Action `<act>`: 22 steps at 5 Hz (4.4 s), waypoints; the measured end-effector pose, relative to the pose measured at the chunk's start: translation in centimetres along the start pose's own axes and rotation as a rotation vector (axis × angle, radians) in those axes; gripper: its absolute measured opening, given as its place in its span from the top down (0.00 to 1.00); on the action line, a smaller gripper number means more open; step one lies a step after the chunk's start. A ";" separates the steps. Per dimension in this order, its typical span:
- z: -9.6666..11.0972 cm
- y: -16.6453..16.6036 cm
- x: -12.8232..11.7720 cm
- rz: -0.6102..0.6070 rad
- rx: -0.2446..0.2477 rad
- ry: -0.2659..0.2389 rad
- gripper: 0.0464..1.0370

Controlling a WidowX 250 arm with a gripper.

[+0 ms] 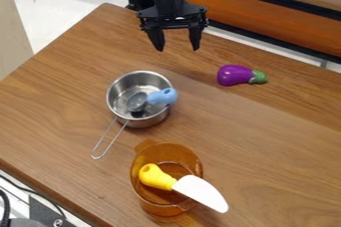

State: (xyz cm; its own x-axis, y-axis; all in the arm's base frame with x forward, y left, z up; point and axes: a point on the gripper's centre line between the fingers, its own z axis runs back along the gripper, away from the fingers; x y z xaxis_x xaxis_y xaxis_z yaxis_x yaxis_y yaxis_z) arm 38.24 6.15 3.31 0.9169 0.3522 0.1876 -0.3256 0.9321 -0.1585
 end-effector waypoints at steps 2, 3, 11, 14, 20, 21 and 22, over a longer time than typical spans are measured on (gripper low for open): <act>-1.1 -0.5 -1.5 -0.207 -0.051 0.115 0.04; -1.1 -1.3 -2.2 -0.403 -0.119 0.130 0.04; 0.7 -3.3 -16.7 -1.625 -0.104 0.212 0.04; -2.7 -3.7 -17.7 -1.624 -0.067 0.210 0.09; -1.3 -4.0 -13.6 -1.408 -0.148 0.229 0.98; -1.2 -5.3 -11.0 -1.268 -0.131 0.182 0.98; -2.2 -6.7 -7.9 -1.138 -0.095 0.165 0.98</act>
State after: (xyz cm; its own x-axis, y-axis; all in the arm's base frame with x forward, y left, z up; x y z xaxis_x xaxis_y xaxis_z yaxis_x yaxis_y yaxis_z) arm 33.63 -3.04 0.74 0.6901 -0.7099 0.1407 0.7212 0.6907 -0.0524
